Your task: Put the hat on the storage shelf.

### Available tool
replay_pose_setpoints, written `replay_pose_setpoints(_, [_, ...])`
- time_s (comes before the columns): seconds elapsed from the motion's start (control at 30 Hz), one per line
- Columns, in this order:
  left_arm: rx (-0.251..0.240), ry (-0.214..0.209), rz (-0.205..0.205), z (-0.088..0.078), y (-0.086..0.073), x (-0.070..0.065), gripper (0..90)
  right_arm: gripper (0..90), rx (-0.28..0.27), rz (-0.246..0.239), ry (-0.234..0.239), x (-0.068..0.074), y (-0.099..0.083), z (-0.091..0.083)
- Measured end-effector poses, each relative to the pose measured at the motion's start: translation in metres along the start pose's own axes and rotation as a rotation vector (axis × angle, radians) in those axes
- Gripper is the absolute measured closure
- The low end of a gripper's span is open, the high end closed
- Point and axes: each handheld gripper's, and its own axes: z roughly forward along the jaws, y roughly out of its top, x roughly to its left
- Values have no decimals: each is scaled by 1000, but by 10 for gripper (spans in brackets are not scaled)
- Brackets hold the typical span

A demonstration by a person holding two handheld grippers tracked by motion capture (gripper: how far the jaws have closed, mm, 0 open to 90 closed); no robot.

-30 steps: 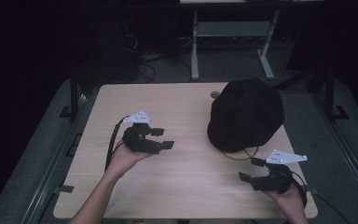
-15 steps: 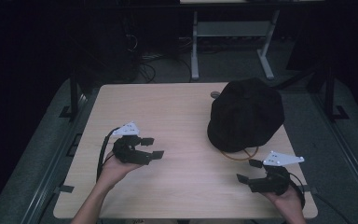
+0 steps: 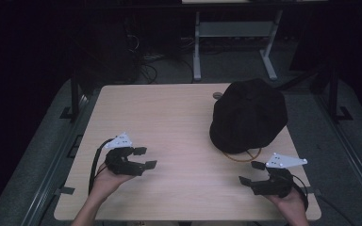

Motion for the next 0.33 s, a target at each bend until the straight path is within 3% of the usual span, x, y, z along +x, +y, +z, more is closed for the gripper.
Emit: replay_pose_setpoints(0.33, [22,64,8,-9,-33,2,264,205,-7,9,3,-5,-3,-1])
